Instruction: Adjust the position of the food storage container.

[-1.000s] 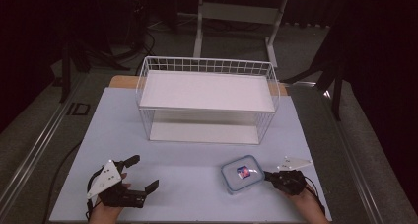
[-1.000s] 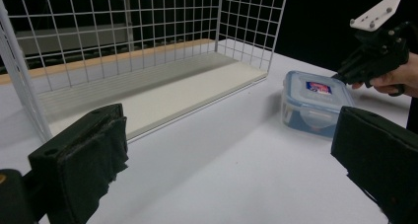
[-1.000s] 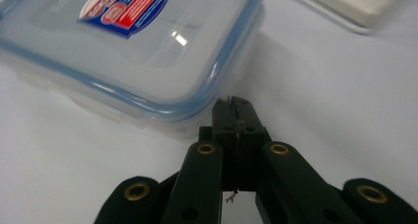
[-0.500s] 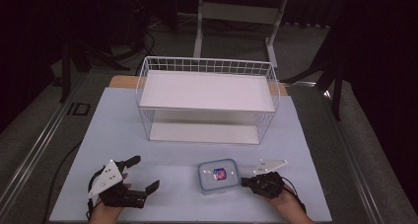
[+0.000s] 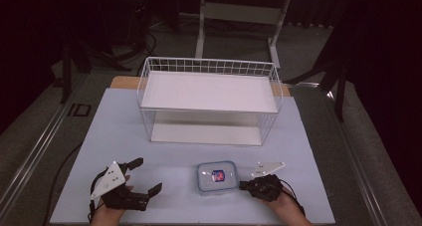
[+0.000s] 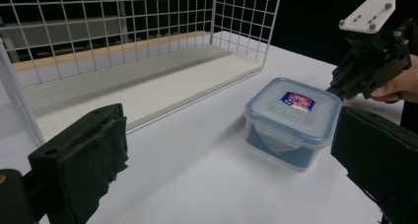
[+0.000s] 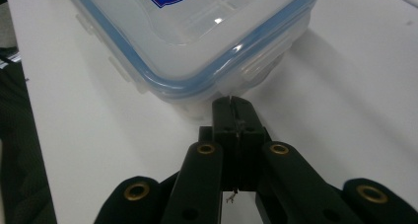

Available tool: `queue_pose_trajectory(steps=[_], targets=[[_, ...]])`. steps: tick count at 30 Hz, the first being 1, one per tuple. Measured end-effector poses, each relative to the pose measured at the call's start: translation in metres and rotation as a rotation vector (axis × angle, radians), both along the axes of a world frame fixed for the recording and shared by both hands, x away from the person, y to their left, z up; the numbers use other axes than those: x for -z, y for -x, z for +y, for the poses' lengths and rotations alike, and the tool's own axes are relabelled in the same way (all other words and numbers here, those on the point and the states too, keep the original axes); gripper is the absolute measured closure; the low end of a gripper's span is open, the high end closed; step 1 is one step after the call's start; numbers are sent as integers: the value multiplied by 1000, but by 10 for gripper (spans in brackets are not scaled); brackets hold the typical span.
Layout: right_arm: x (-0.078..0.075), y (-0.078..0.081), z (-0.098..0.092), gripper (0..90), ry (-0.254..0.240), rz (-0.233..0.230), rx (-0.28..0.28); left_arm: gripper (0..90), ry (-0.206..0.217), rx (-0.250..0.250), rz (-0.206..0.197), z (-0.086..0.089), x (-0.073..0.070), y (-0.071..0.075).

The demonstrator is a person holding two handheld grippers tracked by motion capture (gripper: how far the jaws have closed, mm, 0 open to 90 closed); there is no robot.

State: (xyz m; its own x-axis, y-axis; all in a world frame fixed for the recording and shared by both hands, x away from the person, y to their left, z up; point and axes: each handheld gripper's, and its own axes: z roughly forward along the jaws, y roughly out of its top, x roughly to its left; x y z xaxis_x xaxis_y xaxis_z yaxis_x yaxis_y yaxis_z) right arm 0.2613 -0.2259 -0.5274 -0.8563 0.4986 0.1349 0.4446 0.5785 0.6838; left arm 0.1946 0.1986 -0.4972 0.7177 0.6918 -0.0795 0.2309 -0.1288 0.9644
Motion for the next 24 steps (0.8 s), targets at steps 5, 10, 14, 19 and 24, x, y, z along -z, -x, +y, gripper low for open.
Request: queue_pose_trajectory(steps=[5, 10, 14, 19, 24], targets=[[0, 1, 11, 900, 3, -6, -35, 15, -10, 5, 1, -1, 1, 0], [-1, -1, 28, 900, 9, -19, -64, 15, -19, 16, 4, -3, 1, 0], [0, -2, 41, 900, 19, -42, -92, 15, -19, 21, 4, -2, 1, 1], [2, -3, 49, 900, 22, -56, -92, 15, -17, 29, 8, -3, 1, 1], [4, -8, 51, 900, 17, -50, -83, 15, -14, 32, 15, -4, 1, 1]])
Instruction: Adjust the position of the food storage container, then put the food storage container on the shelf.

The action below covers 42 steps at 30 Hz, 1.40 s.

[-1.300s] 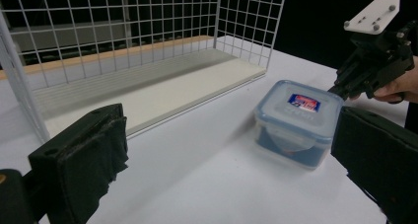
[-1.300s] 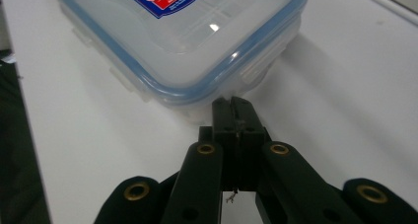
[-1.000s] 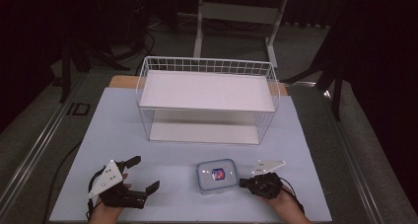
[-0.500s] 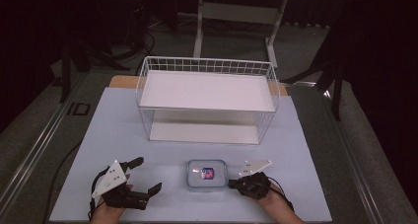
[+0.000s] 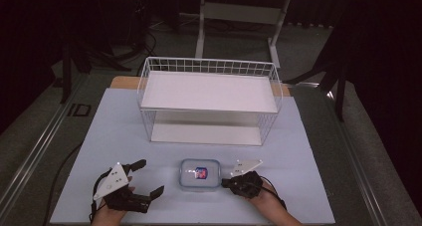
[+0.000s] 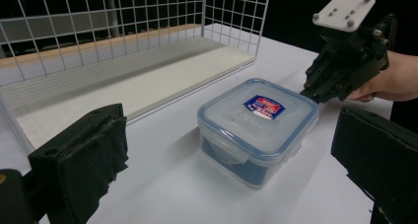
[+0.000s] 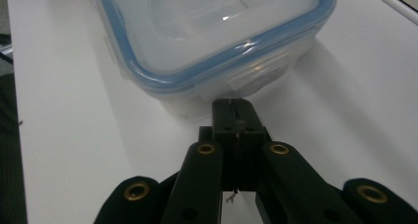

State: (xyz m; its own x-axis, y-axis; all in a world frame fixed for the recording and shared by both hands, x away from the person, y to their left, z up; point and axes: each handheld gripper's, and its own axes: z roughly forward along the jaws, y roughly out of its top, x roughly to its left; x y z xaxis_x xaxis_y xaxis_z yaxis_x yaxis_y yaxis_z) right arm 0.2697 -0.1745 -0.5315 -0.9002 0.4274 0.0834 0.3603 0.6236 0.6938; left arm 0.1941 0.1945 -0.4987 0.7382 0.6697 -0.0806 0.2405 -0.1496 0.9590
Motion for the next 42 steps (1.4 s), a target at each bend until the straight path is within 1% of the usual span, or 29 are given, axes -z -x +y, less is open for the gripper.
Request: queue_pose_trajectory(steps=[4, 6, 11, 14, 15, 17, 18, 19, 20, 21, 22, 23, 24, 26, 27, 28, 29, 30, 32, 33, 34, 35, 36, 37, 38, 39, 40, 41, 42], targets=[[1, -3, 3, 900, 0, -3, 2, 15, -2, 3, 1, 0, 0, 0], [1, -4, 3, 900, -12, 3, 4, 14, 0, 3, 3, 0, 0, 0], [-3, 0, -4, 898, -13, -11, 6, 14, 4, 4, 5, 0, 0, 0], [-14, 3, -16, 866, -46, -24, 40, 15, -1, 7, 14, -1, 1, 0], [-21, 5, -20, 801, -73, -32, 54, 15, -1, 8, 18, -1, 1, -1], [-26, 6, -24, 638, -107, -28, 77, 15, -15, 10, 38, -1, 2, -2], [-26, 6, -24, 638, -107, -28, 77, 15, -25, 15, 60, -1, 3, -4], [-30, 7, -27, 452, -151, -27, 95, 15, -21, 21, 66, -1, 3, -4], [-30, 7, -28, 394, -169, -24, 101, 15, -16, 28, 71, -1, 2, -4], [-31, 7, -29, 348, -194, -20, 106, 14, -27, 29, 72, -2, 1, -4], [-33, 7, -31, 258, -221, -17, 101, 15, -32, 27, 72, -3, 0, -4], [-34, 7, -31, 175, -223, -23, 96, 15, -33, 40, 76, -4, -2, -5], [-36, 8, -30, 156, -221, -29, 90, 15, -33, 40, 76, -4, -2, -5], [-39, 9, -30, 143, -221, -35, 89, 15, -44, 56, 66, -9, -9, -4], [-44, 11, -29, 140, -223, -53, 91, 15, -41, 66, 64, -10, -14, -4], [-44, 11, -29, 140, -223, -53, 91, 14, -41, 66, 64, -10, -14, -4], [-49, 13, -28, 139, -241, -68, 100, 15, -43, 72, 63, -12, -17, -4], [-49, 13, -28, 139, -241, -68, 100, 15, -41, 80, 69, -13, -20, -5], [-56, 16, -27, 140, -237, -130, 153, 15, -38, 92, 80, -14, -24, -6], [-59, 18, -27, 153, -245, -155, 156, 15, -43, 101, 84, -14, -27, -8], [-63, 17, -27, 153, -255, -138, 138, 14, -41, 103, 94, -14, -29, -9], [-67, 16, -27, 181, -282, -135, 126, 15, -31, 105, 106, -14, -31, -11], [-67, 16, -27, 181, -282, -135, 126, 15, -21, 98, 108, -14, -33, -12], [-71, 16, -27, 182, -292, -95, 136, 14, 6, 108, 152, -14, -37, -15], [-71, 16, -27, 182, -292, -95, 136, 15, 6, 108, 152, -14, -37, -15], [-74, 16, -25, 181, -273, -103, 152, 14, 19, 122, 181, -15, -38, -18], [-74, 16, -25, 181, -273, -103, 152, 14, 16, 123, 191, -16, -40, -20], [-75, 16, -24, 179, -255, -122, 167, 14, 11, 130, 204, -17, -41, -22], [-75, 15, -22, 176, -240, -127, 179, 14, 3, 131, 214, -19, -42, -24]])
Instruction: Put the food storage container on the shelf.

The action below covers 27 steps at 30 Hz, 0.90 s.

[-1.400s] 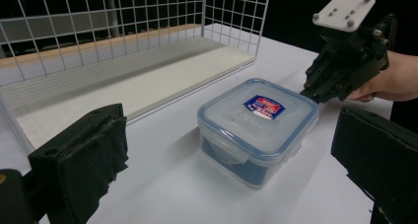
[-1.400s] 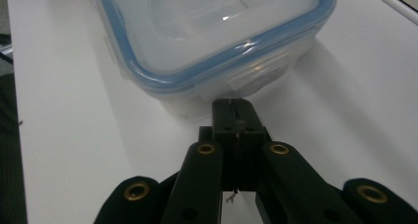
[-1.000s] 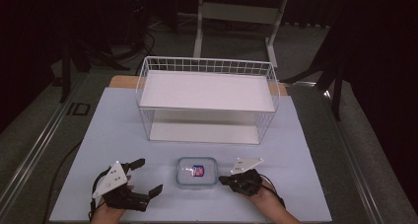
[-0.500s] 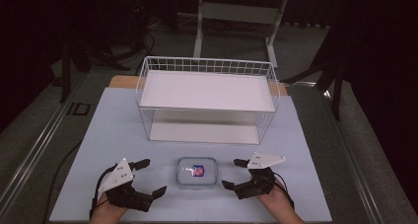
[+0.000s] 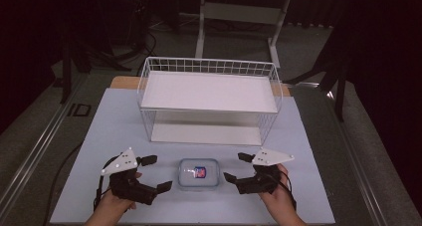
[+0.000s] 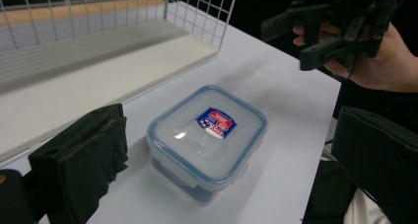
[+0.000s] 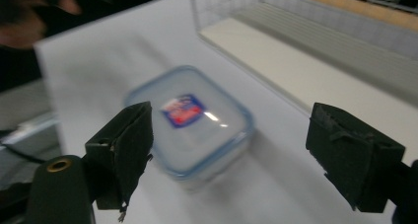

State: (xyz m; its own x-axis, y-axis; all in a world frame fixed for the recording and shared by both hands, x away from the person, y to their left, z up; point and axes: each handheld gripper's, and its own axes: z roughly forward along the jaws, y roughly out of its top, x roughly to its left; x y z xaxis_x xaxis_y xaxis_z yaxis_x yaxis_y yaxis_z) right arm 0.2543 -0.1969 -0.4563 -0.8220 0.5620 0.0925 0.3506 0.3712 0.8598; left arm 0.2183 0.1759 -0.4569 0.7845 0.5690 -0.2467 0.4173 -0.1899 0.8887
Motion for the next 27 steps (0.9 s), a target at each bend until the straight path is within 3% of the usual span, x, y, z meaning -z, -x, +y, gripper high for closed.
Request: queue_pose_trajectory(steps=[3, 5, 8, 10, 12, 15, 17, 18, 21, 22, 23, 26, 27], targets=[[0, -5, 3, 133, -23, 64, 40, 14, 3, 3, 39, -4, 0, -7], [0, -7, 3, 134, -41, 74, 43, 13, 5, 25, 80, -7, 1, -12], [0, -9, 5, 121, -43, 97, 35, 13, -4, 21, 119, -10, 6, -18], [2, -9, 7, 122, -28, 96, 22, 13, 4, -16, 146, -13, 9, -20], [4, -10, 9, 127, -21, 101, 16, 13, 16, -18, 171, -15, 13, -24], [10, -13, 11, 117, -14, 155, 71, 14, 7, -44, 208, -20, 18, -28], [13, -14, 11, 112, -12, 168, 75, 14, -5, -54, 232, -23, 21, -30], [17, -17, 14, 112, 8, 180, 111, 14, -14, -60, 278, -25, 24, -34], [23, -20, 17, 112, 18, 211, 137, 14, -32, -83, 312, -27, 28, -37], [25, -21, 18, 112, 13, 231, 139, 15, -53, -112, 363, -29, 33, -41], [25, -21, 18, 112, 13, 231, 139, 15, -53, -112, 363, -29, 33, -41], [29, -24, 19, 112, -10, 296, 142, 15, -78, -141, 433, -30, 42, -47], [31, -27, 20, 116, -36, 340, 151, 15, -76, -148, 457, -31, 45, -48]])
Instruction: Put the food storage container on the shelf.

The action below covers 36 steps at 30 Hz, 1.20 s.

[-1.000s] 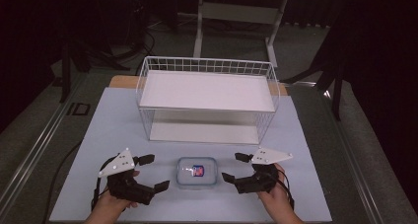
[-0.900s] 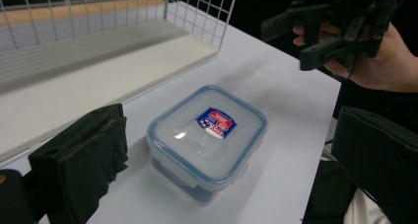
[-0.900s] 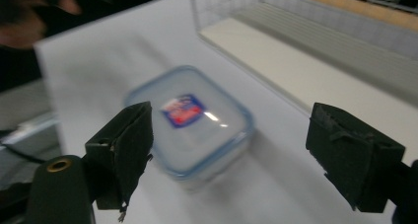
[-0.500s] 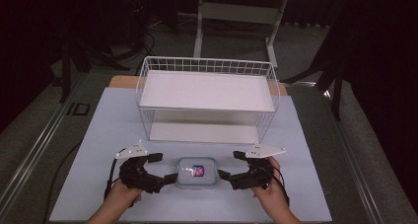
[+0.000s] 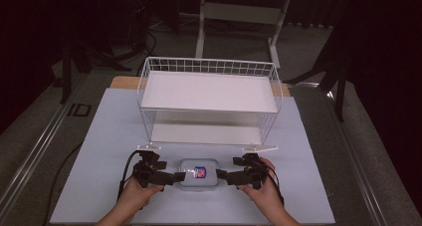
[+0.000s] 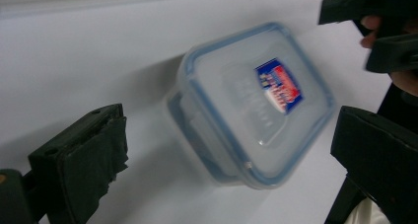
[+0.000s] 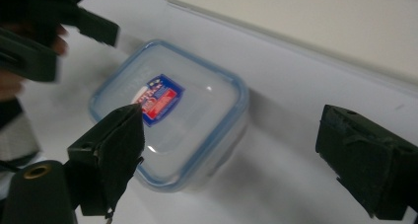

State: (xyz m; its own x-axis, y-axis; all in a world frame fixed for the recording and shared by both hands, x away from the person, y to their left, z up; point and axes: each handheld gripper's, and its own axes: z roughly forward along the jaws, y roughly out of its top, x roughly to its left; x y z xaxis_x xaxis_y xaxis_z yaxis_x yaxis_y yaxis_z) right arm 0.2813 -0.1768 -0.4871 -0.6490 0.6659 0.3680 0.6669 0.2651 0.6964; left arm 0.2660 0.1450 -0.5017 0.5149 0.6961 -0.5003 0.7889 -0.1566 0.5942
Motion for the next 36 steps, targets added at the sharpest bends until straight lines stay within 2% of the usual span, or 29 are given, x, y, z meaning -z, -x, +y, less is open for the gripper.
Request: queue_pose_trajectory(steps=[1, 2, 3, 4, 5, 6, 7, 8, 9, 10, 11, 16, 19, 21, 23, 24, 25, 27, 29, 30, 32, 34, 36], targets=[[0, 0, 0, 116, 0, 0, 0, 15, 3, -5, 25, 0, 3, -1], [2, -2, 0, 144, -20, 46, 19, 15, 0, -14, 40, -1, 5, -2], [4, -3, 0, 144, -29, 67, 29, 15, 8, -12, 62, -1, 9, -4], [6, -4, 0, 144, -39, 97, 38, 15, 8, -12, 62, -1, 9, -4], [6, -4, 0, 144, -39, 97, 38, 15, 4, -11, 71, -2, 11, -5], [9, -5, 0, 144, -46, 119, 47, 15, 0, -20, 79, -2, 13, -5], [14, -6, 1, 145, -65, 172, 51, 49, 8, -31, 93, -2, 15, -6], [14, -6, 1, 145, -65, 172, 51, 49, 27, -47, 107, 0, 16, -7], [17, -7, 0, 165, -77, 190, 59, 136, 45, -65, 120, 2, 18, -8], [19, -8, 0, 181, -91, 222, 61, 159, 75, -74, 141, 4, 21, -10], [23, -10, 0, 181, -105, 246, 71, 160, 81, -79, 146, 4, 23, -10], [31, -14, 1, 219, -131, 325, 65, 227, 131, -68, 195, 4, 31, -10], [33, -14, 3, 236, -131, 351, 58, 256, 156, -64, 210, 4, 32, -10], [34, -15, 4, 272, -146, 387, 57, 306, 174, -57, 221, 3, 32, -10], [38, -14, 6, 324, -153, 423, 63, 332, 183, -29, 231, 0, 32, -10], [38, -14, 6, 324, -153, 423, 63, 332, 185, -19, 236, -2, 33, -9], [39, -12, 6, 395, -178, 452, 49, 350, 190, -7, 242, -4, 33, -8], [38, -11, 6, 417, -184, 448, 50, 351, 180, 2, 227, -6, 32, -6], [34, -10, 7, 429, -162, 431, 57, 393, 188, 4, 230, -3, 32, -6], [33, -9, 6, 453, -164, 434, 70, 397, 186, 10, 225, -3, 32, -5], [28, -10, 4, 559, -167, 420, 86, 401, 178, 13, 228, -3, 30, -5], [26, -10, 4, 568, -159, 419, 89, 402, 162, 14, 214, -4, 29, -3], [26, -9, 4, 567, -160, 425, 89, 404, 153, 6, 218, -6, 27, -2]])
